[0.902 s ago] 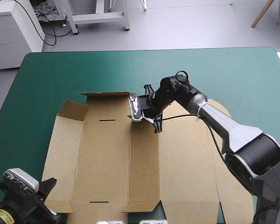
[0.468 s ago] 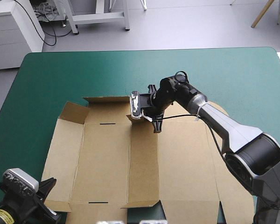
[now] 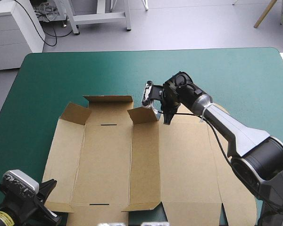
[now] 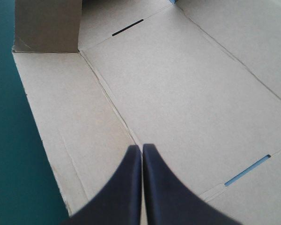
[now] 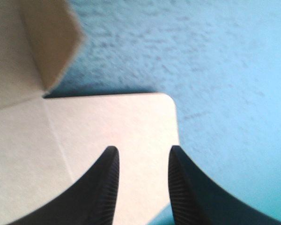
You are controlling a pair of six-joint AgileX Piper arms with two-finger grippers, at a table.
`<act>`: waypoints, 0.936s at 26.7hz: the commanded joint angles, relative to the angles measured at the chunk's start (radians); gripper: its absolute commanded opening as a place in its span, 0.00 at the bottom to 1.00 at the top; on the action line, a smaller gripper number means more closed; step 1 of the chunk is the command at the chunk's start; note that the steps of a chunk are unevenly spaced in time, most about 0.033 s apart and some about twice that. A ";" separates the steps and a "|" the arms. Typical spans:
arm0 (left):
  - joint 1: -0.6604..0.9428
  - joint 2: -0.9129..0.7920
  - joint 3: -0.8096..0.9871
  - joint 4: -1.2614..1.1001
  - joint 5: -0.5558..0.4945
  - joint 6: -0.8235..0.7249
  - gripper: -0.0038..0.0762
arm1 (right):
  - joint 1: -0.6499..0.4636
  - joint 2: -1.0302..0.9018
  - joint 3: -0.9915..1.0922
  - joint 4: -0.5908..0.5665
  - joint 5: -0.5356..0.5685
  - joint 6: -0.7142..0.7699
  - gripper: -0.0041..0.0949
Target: Fold the box
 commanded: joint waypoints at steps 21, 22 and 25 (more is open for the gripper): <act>-0.002 0.012 -0.031 0.001 -0.055 0.012 0.04 | -0.658 -0.426 -0.019 0.387 0.228 0.239 0.02; -0.002 0.012 -0.031 0.001 -0.055 0.012 0.04 | -0.689 -0.445 -0.013 0.387 0.228 0.254 0.02; -0.002 0.012 -0.031 0.001 -0.055 0.012 0.04 | -0.820 -0.591 0.140 0.387 0.228 0.314 0.02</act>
